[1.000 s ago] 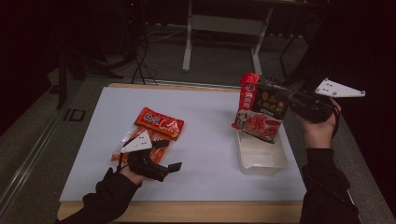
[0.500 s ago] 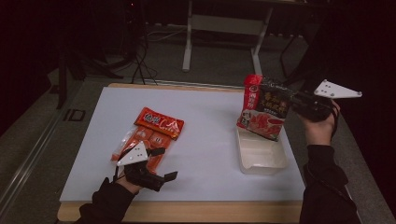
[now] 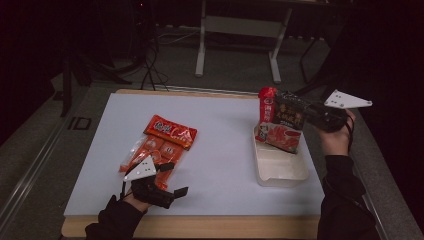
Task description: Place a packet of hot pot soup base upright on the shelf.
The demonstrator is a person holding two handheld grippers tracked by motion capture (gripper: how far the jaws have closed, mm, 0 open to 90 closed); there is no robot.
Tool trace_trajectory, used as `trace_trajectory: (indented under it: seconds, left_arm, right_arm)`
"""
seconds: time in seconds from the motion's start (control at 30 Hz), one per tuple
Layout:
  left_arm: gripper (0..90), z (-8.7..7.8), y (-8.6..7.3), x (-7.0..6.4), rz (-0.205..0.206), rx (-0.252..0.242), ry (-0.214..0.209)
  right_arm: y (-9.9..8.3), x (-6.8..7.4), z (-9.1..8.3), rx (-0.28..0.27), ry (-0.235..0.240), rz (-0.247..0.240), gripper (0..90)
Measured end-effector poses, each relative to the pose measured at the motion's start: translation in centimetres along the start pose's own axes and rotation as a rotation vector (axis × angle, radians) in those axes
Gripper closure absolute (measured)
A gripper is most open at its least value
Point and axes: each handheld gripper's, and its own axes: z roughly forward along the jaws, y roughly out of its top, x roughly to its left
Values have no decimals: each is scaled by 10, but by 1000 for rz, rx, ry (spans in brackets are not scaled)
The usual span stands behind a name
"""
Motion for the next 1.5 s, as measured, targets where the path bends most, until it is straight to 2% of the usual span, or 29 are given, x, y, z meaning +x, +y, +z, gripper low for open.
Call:
trace_trajectory:
  seconds: [0.1,0.3,0.47,0.77,0.83,1.03,1.17,1.3,1.4,1.5]
  left_arm:
    - [16,1,-1,0,3,9,1]
    - [16,2,-3,2,2,18,4]
    - [16,1,-3,3,-6,9,6]
    - [16,-1,-4,7,-24,-3,15]
    - [16,-2,-4,7,-27,-8,15]
    - [16,-2,-5,8,-31,-5,20]
    - [17,-2,-5,9,-37,-6,21]
    - [16,-2,-6,9,-37,-3,21]
    - [16,-2,-7,10,-39,-1,21]
    - [16,-2,-6,10,-44,-6,22]
  right_arm:
    - [-4,0,4,16,0,-5,762]
    - [-10,0,11,12,35,21,759]
    - [-12,2,19,24,77,33,755]
    - [-19,6,22,9,110,39,748]
    - [-22,6,21,12,108,54,745]
    - [-32,2,16,-27,97,113,741]
    - [-37,2,14,-44,99,126,736]
    - [-40,2,13,-38,102,132,731]
    - [-48,3,15,7,106,149,721]
    - [-54,3,15,4,107,193,671]
